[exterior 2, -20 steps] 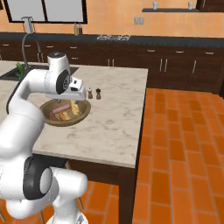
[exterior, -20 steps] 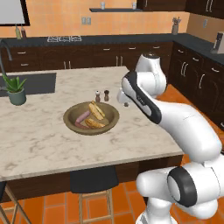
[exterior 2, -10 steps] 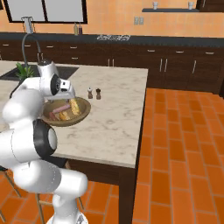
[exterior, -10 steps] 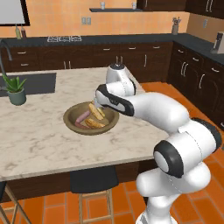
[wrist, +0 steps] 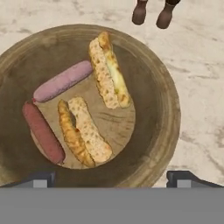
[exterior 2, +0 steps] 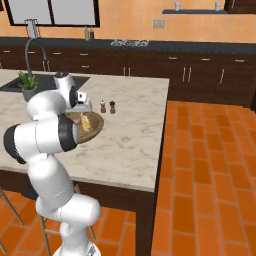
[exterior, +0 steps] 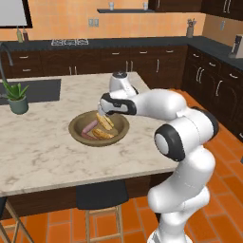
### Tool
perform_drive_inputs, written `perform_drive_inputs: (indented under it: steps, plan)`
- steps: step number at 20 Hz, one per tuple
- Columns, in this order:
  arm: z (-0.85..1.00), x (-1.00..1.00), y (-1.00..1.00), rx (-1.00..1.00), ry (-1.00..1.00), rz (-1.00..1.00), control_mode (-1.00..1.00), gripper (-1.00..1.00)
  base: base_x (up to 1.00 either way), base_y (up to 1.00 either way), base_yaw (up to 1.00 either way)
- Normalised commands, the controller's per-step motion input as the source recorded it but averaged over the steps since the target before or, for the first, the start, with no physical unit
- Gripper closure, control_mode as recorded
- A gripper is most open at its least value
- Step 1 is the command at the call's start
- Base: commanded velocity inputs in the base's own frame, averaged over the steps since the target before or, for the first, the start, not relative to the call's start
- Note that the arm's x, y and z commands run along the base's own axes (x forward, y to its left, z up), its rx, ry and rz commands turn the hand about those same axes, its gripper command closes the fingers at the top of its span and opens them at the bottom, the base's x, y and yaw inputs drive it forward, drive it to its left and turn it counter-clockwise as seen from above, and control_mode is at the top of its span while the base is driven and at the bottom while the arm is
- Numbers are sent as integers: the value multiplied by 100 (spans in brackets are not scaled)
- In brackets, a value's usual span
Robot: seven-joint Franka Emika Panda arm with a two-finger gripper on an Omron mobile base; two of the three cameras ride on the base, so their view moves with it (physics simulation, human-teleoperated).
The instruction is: Place one bun and one sausage from the bowl on each plate.
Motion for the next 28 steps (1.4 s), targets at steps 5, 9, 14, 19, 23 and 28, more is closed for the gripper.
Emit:
perform_drive_inputs:
  steps: [5,9,14,19,23,28]
  plan:
    - [-44,53,1,0,0,-5,-100,-100,0,0,0]
    - [-53,46,3,-1,0,-8,-100,-100,0,0,0]
    - [-22,40,12,-3,-2,-11,-100,-100,0,0,0]
    - [-21,34,0,-3,-1,-1,-100,-100,0,0,0]
    - [-14,31,0,-9,1,5,-100,-100,0,0,0]
    - [-19,2,0,-11,5,19,-100,-100,0,0,0]
